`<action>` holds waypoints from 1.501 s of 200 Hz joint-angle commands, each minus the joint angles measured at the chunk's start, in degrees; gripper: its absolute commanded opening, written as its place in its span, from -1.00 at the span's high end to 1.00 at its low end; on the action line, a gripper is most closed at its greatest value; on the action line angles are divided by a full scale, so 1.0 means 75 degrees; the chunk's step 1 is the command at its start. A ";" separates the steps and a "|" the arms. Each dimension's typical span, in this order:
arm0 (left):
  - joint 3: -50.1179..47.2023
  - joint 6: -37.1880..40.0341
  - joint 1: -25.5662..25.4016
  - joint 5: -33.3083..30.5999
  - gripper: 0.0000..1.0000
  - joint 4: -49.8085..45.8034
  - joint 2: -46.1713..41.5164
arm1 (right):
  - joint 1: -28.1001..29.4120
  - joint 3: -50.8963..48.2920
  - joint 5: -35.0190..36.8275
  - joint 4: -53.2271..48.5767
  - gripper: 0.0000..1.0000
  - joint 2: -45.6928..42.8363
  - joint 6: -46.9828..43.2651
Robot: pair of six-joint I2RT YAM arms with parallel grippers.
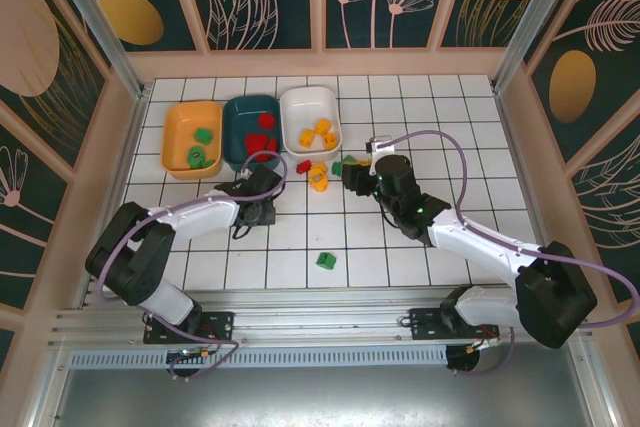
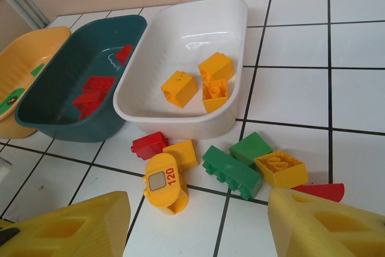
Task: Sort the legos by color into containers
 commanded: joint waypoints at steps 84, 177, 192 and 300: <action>0.3000 0.0290 0.3866 0.1048 0.52 0.0306 0.0839 | 0.0097 0.0040 -0.0173 0.0212 -0.26 0.0142 0.0080; 0.3619 -0.0347 0.4401 0.0901 -0.37 0.0371 0.1654 | 0.0137 0.0204 -0.0194 0.0067 -0.26 0.0424 -0.0018; 0.3411 -0.0394 0.4401 0.0925 -0.62 0.0475 0.1285 | 0.0210 0.0349 -0.0229 -0.0096 -0.28 0.0613 -0.0031; -0.2983 -0.2315 0.4397 0.3628 -0.97 0.3252 -0.4477 | 0.0672 0.2480 -0.0255 -0.1256 -0.35 0.3897 -0.0250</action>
